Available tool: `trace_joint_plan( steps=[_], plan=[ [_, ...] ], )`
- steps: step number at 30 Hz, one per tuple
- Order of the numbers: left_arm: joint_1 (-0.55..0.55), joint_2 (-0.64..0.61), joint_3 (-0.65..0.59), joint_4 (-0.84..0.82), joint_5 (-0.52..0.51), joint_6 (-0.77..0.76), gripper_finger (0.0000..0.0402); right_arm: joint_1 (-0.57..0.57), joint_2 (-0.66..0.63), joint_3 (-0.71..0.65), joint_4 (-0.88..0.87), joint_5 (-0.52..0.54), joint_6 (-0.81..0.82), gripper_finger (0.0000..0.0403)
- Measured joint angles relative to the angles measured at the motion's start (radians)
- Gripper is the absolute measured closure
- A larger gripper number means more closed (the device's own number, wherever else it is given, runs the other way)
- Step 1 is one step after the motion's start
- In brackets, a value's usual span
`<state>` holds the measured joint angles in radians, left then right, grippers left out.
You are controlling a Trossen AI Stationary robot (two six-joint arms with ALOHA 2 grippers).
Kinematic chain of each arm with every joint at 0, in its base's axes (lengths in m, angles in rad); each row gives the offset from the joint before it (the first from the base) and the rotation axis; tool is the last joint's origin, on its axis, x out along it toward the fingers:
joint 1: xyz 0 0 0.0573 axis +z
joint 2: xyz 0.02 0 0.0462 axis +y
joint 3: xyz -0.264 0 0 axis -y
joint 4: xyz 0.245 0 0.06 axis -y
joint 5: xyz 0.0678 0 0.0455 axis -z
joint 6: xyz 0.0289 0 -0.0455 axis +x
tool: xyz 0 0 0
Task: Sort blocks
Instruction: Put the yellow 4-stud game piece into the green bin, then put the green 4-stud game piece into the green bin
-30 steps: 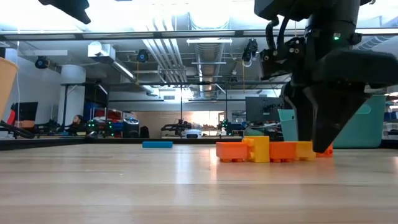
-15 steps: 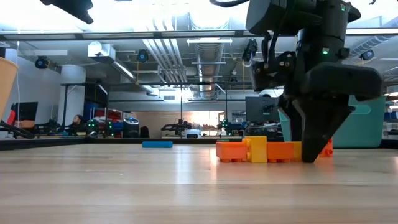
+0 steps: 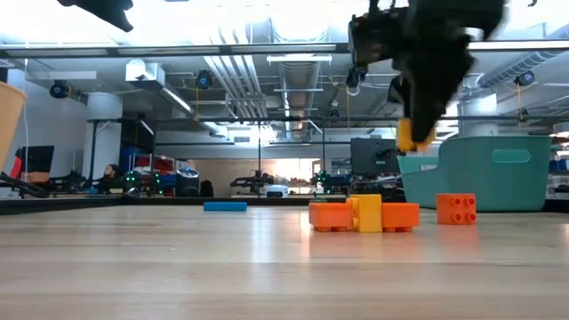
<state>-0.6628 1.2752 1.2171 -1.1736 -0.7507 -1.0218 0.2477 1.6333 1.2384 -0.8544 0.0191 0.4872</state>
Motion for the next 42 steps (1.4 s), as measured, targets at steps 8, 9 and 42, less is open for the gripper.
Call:
trace_joint_plan(
  steps=[8,9,42],
  plan=[
    [0.058,-0.016,0.0,0.029,0.009,0.018,0.0143,-0.315,-0.147,0.079,-0.28,0.208,0.059,0.0275],
    [0.073,-0.017,0.0,0.043,0.019,0.035,0.0143,-0.373,-0.163,0.079,-0.296,0.227,0.059,0.0275],
    [0.582,-0.017,0.0,0.441,0.272,0.229,0.0143,-0.861,-0.069,0.106,0.255,-0.326,-0.607,0.0118]
  ],
)
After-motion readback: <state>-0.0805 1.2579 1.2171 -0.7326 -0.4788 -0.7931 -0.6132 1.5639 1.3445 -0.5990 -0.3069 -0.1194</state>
